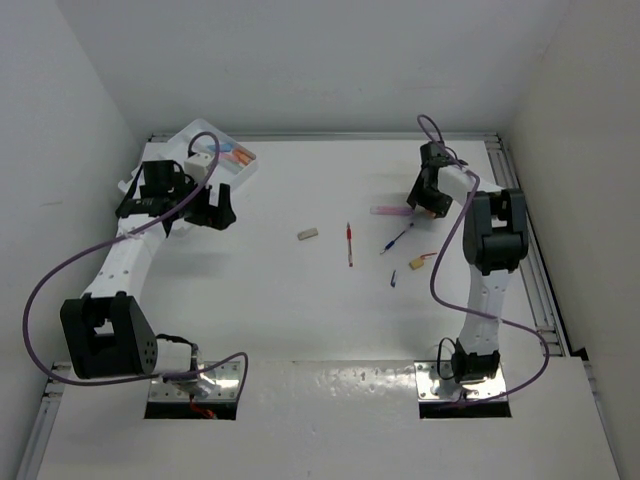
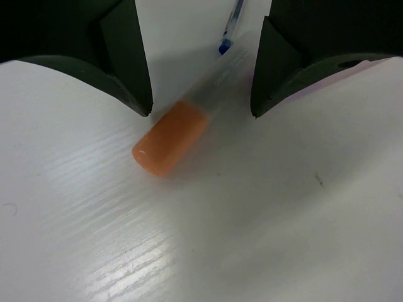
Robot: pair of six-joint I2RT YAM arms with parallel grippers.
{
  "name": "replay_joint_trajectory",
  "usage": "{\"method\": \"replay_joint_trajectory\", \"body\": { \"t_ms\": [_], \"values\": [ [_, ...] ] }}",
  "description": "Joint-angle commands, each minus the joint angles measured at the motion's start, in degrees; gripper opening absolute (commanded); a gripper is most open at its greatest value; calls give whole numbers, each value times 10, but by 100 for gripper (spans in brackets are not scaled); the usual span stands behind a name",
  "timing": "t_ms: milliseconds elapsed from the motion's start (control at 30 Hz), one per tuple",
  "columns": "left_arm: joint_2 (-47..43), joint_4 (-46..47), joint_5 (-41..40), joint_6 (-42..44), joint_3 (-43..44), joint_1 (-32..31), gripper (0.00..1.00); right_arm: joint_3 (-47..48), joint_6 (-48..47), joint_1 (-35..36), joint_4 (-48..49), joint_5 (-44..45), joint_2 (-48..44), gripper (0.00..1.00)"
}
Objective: Sort the stationery into containers
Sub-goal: Pick up the pen from the center of the board.
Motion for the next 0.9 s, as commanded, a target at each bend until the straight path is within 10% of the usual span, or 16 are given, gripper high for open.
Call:
{"method": "replay_joint_trajectory", "body": {
  "t_ms": [0,300,667,867],
  "values": [
    [0,6,14,1,31,11,99,21,11,-3,5,9,17,62],
    [-2,-2,28,-1,35,14,98,-21,2,-20,-7,2,1,47],
    [-6,-5,39,-3,46,2,97,-35,-77,-72,-71,-41,-18,0],
    [-21,30,76,-40,23,1,97,-63,-133,-90,-41,-198,-75,0]
  ]
}}
